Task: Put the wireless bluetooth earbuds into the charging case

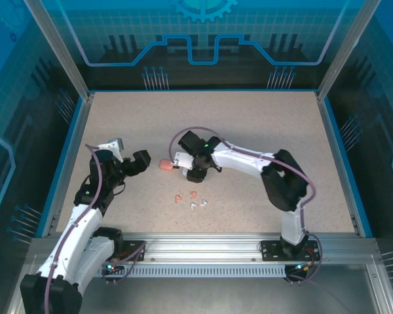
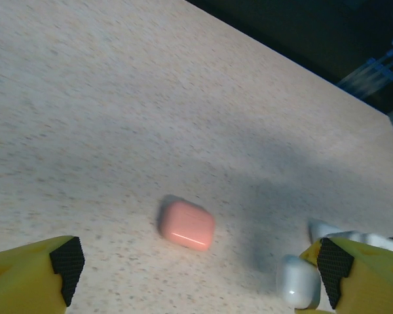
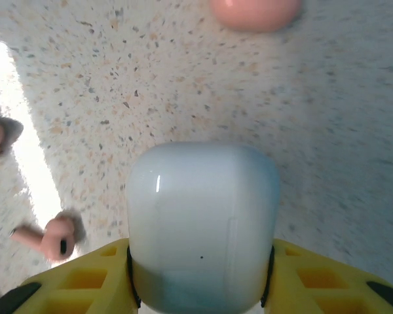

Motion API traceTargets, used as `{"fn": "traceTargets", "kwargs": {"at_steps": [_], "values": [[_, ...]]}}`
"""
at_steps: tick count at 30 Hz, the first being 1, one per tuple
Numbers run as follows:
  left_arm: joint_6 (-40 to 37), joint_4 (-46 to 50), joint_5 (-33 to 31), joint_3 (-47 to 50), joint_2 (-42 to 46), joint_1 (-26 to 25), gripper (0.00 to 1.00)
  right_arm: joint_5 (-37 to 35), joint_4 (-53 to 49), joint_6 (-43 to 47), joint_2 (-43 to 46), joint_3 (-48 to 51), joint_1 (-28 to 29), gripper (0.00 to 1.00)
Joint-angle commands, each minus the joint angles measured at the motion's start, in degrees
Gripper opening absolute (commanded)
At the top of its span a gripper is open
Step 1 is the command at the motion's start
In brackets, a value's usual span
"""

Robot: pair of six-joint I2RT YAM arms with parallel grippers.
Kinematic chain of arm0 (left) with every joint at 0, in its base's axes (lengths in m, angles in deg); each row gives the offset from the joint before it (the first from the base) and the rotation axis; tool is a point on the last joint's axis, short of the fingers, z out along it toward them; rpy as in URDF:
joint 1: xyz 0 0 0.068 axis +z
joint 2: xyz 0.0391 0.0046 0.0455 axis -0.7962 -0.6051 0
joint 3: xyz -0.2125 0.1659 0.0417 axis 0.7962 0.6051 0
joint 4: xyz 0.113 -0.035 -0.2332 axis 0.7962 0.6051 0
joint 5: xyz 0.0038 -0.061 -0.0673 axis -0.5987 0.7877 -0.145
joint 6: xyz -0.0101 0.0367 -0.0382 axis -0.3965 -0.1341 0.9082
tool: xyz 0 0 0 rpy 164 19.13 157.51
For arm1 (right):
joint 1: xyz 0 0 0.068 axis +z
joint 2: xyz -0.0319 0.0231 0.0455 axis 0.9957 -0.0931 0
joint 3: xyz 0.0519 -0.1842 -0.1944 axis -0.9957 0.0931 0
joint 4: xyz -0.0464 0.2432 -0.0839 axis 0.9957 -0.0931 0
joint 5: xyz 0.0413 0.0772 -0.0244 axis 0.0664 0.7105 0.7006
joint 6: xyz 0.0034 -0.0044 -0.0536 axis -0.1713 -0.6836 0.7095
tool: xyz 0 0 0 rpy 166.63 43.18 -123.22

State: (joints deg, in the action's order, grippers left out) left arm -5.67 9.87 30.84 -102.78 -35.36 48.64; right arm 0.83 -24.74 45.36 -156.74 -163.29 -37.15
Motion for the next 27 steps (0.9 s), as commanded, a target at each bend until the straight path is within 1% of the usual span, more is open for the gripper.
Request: {"fn": "traceTargets", "kwargs": {"at_steps": [1,5,10,13,15,18,21,27], "values": [[4.2,-7.6,10.3,0.4,-2.2,0.9,0.91,1.2,6.9,-1.1,8.3,5.3,-1.5,0.43],[6.8,-14.8,19.5,-0.2,-5.4,0.9,0.86,2.0,13.6,-1.6,17.6,13.2,-2.9,0.43],[10.8,-22.9,33.8,-3.0,-11.3,0.2,0.82,2.8,19.3,0.0,26.8,19.9,-3.9,0.42],[12.2,-25.7,39.4,-4.5,-14.7,-2.0,0.83,3.0,21.4,1.0,29.9,22.1,-4.0,0.42],[13.4,-27.6,41.9,-5.3,-17.0,-4.1,0.83,3.3,22.9,1.4,31.4,23.4,-4.0,0.42],[14.1,-30.0,42.8,-6.2,-19.8,-8.0,0.83,3.5,23.4,1.5,32.8,24.1,-4.1,0.42],[13.2,-30.1,41.6,-7.4,-22.0,-11.6,0.83,3.9,22.7,1.8,33.3,24.1,-4.1,0.42],[12.2,-28.9,39.5,-9.7,-26.7,-15.0,0.78,4.7,22.6,1.5,34.1,24.6,-4.1,0.41]]}}
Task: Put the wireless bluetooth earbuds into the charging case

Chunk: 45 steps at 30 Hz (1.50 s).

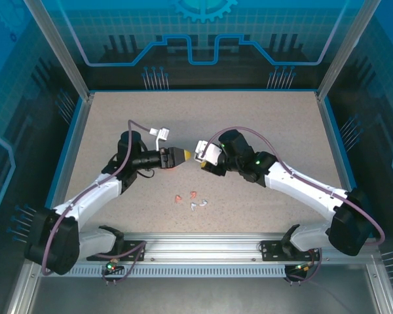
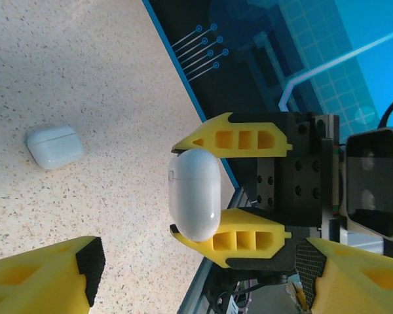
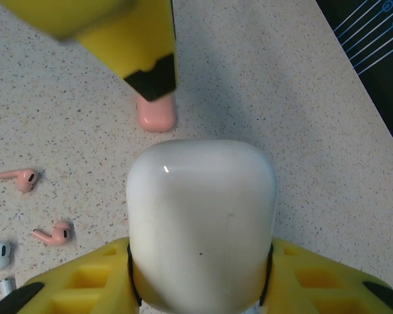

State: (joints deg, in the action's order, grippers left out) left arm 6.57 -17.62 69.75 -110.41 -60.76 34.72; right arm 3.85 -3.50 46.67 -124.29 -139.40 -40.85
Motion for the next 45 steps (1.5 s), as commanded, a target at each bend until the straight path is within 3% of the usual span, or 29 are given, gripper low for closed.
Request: {"fn": "traceTargets", "kwargs": {"at_steps": [1,8,28,36,45], "values": [[-0.2,-1.4,0.5,-2.5,-2.0,-1.6,0.78,1.8,1.3,0.2,1.7,0.7,-0.4,0.41],[-1.1,-1.1,0.4,-4.7,-5.4,-3.8,0.73,2.1,1.1,0.0,0.9,-0.2,-0.3,0.41],[-3.8,2.3,1.6,-8.1,-9.7,-6.5,0.38,2.3,0.4,-1.2,-2.0,-2.3,0.2,0.41],[-5.1,4.0,1.3,-8.5,-9.9,-7.0,0.36,1.8,0.3,-1.6,-2.7,-2.7,0.2,0.41],[-6.7,5.2,1.0,-9.1,-9.6,-7.4,0.24,1.8,-0.4,-2.9,-2.8,-3.2,-0.3,0.43]]}}
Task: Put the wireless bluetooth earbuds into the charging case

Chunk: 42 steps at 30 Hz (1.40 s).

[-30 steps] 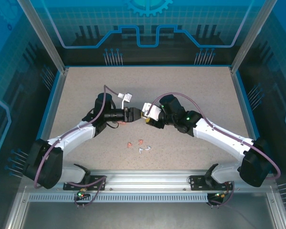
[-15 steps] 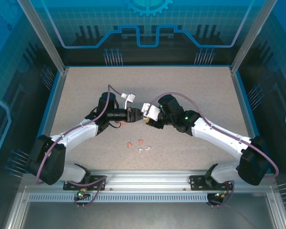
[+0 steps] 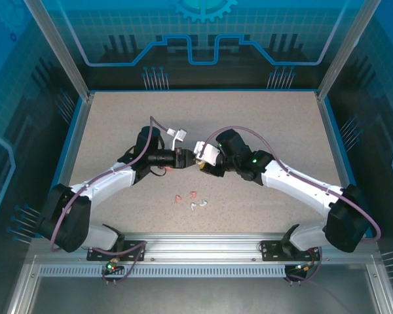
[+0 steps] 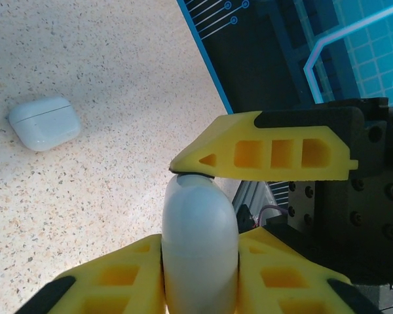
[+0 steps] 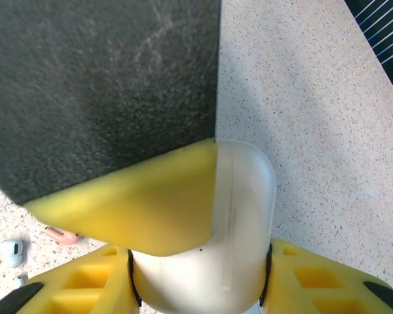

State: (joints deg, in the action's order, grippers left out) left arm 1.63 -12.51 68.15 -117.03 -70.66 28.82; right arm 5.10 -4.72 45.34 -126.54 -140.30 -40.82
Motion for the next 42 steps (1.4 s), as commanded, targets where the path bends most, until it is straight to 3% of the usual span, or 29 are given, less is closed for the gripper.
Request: {"fn": "traceTargets", "kwargs": {"at_steps": [1,10,16,21,27,42], "values": [[-2.0,0.0,2.5,-2.5,0.5,-1.5,0.23,1.0,0.4,-2.0,-0.5,-2.6,-0.6,0.45],[-3.9,-5.2,-1.9,-1.0,4.2,-1.4,0.20,5.1,-1.2,-7.2,6.4,-1.8,-3.5,0.82],[-6.4,-14.0,-6.5,2.0,8.1,-1.4,0.15,12.7,0.9,-12.8,15.7,1.4,-7.9,1.00],[-10.0,-27.8,-9.1,6.2,10.7,-1.5,0.14,18.3,7.5,-19.8,22.0,5.0,-11.4,1.00],[-15.5,-49.3,-10.2,11.6,11.1,-1.4,0.05,21.8,13.1,-25.0,22.4,4.9,-12.1,0.99],[-16.7,-56.2,-7.8,10.0,8.3,-1.5,0.01,24.7,14.3,-25.2,12.8,-5.6,-11.8,0.82]]}}
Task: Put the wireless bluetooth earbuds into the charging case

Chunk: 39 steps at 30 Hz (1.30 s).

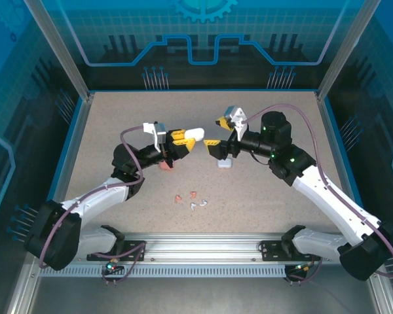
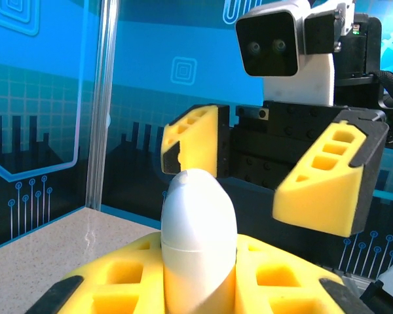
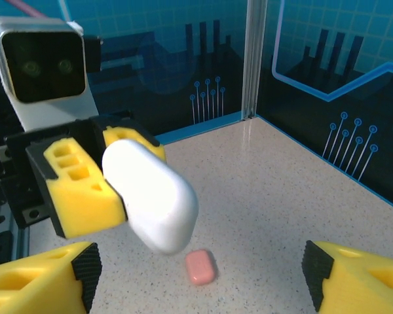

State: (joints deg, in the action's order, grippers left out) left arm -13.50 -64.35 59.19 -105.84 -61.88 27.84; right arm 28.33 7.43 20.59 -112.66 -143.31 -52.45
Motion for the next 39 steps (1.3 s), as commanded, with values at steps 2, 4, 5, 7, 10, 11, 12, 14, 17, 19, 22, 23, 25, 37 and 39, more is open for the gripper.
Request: {"fn": "traceTargets", "kwargs": {"at_steps": [2,4,5,7,10,11,12,14,17,19,22,23,25,37,39], "values": [[-1.6,-4.5,1.2,-1.4,-0.6,-0.6,0.01,1.2,2.4,-0.3,-2.0,-3.1,-0.1,0.81],[-1.6,-4.5,1.3,-1.4,-0.7,-0.5,0.00,1.2,2.4,-0.3,-2.7,-3.6,-0.1,0.79],[-1.6,-4.4,1.2,-1.5,-0.7,-0.5,0.00,1.2,2.4,-0.2,-3.1,-3.9,-0.1,0.79],[-1.6,-4.4,1.2,-1.5,-0.7,-0.5,0.00,1.4,2.3,-0.3,-3.8,-4.5,-0.1,0.78],[-1.6,-4.3,1.3,-1.5,-0.7,-0.5,0.00,1.2,2.1,-0.4,-4.8,-5.5,0.0,0.76],[-1.6,-4.3,1.3,-1.5,-0.7,-0.5,0.00,0.9,2.0,-0.4,-5.1,-5.9,0.0,0.75],[-1.7,-4.3,1.3,-1.5,-0.8,-0.5,0.00,0.8,1.8,-0.4,-5.4,-6.2,0.0,0.74],[-1.7,-4.2,1.3,-1.5,-0.8,-0.6,0.00,0.5,1.1,-0.2,-6.1,-6.9,0.0,0.73],[-1.7,-4.2,1.3,-1.5,-0.8,-0.6,0.00,-0.2,0.6,-0.1,-6.7,-7.6,0.0,0.72],[-1.8,-4.2,1.3,-1.4,-0.8,-0.6,0.00,-0.6,0.8,-0.2,-7.1,-7.9,0.0,0.72],[-1.9,-4.0,1.4,-1.3,-0.8,-0.6,0.00,-0.7,0.9,-0.3,-7.4,-8.4,0.0,0.71],[-1.9,-4.0,1.4,-1.3,-0.9,-0.5,0.00,-0.7,0.9,-0.2,-7.6,-8.6,0.0,0.71],[-2.1,-3.8,1.4,-1.2,-0.9,-0.5,0.00,-0.9,0.8,-0.2,-7.8,-8.8,0.0,0.71],[-2.5,-3.3,1.3,-1.0,-0.9,-0.6,0.00,-1.6,-0.2,-0.1,-8.6,-10.4,-0.6,0.72],[-2.7,-3.0,1.3,-1.0,-0.8,-0.7,0.00,-1.8,-0.7,-0.3,-8.6,-10.7,-0.7,0.72]]}}
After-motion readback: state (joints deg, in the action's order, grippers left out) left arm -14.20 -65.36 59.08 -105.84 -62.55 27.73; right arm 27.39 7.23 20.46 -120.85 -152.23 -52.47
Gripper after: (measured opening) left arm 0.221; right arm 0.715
